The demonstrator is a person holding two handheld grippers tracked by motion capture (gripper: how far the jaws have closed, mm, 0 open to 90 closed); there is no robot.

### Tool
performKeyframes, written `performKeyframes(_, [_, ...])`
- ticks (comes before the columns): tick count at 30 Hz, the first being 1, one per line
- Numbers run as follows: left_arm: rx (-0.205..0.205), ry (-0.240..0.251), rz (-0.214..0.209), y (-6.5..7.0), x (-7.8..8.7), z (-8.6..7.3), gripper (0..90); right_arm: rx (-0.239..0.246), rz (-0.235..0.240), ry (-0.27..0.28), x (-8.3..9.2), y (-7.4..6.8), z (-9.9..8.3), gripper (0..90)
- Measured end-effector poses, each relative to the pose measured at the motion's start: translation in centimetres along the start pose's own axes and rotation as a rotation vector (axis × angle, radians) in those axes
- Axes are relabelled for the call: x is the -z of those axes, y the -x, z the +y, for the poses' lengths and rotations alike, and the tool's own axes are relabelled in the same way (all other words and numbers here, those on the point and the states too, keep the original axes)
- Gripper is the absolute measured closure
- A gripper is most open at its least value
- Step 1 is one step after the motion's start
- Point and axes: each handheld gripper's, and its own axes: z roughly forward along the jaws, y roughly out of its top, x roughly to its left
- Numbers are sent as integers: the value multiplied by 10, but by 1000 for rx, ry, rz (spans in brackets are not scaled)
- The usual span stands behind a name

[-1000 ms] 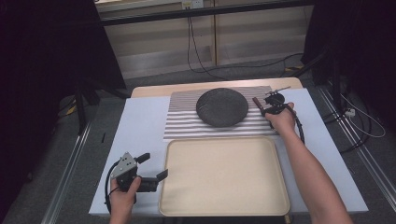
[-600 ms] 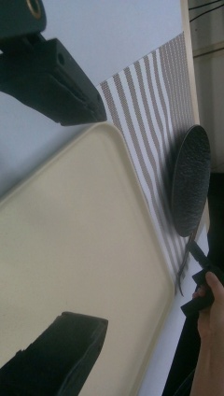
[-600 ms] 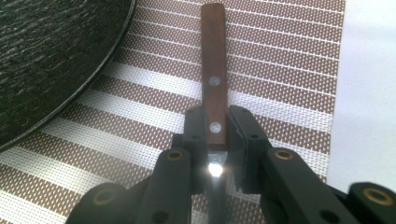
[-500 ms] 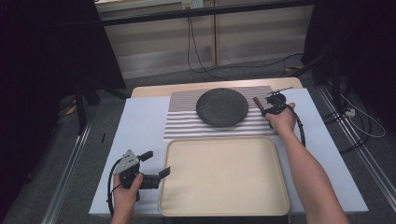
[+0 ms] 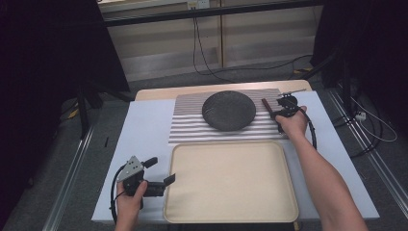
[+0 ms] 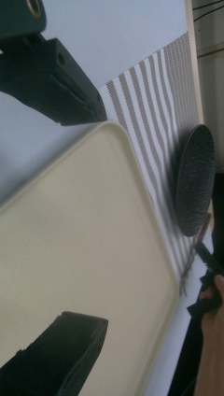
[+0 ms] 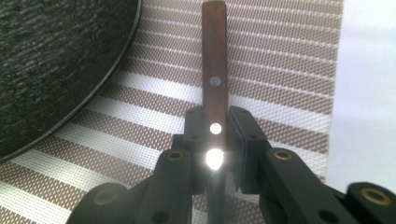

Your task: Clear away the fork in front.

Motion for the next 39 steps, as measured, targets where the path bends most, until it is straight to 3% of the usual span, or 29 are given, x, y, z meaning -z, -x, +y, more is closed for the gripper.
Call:
performKeyframes(5, [19, 15, 3, 0, 2, -1, 32, -5, 42, 59, 13, 1, 2, 787])
performKeyframes(8, [19, 16, 2, -1, 3, -1, 32, 0, 44, 83, 20, 1, 3, 788])
performKeyframes(13, [28, 25, 2, -1, 2, 0, 32, -8, 97, 141, 39, 0, -2, 787])
performKeyframes(14, [28, 26, 2, -1, 2, 0, 32, -12, 128, 173, 50, -1, -7, 787])
performKeyframes(17, [27, 26, 2, 0, 3, 0, 32, -2, 149, 190, 58, -4, -11, 787])
performKeyframes(26, [29, 36, 8, 2, 8, 0, 30, 24, 280, 279, 97, -28, -47, 786])
performKeyframes(35, [32, 45, -5, 9, 5, 4, 30, 58, 367, 327, 121, -52, -78, 786])
performKeyframes(39, [30, 43, -16, 12, 0, 6, 30, 95, 408, 333, 133, -65, -91, 786])
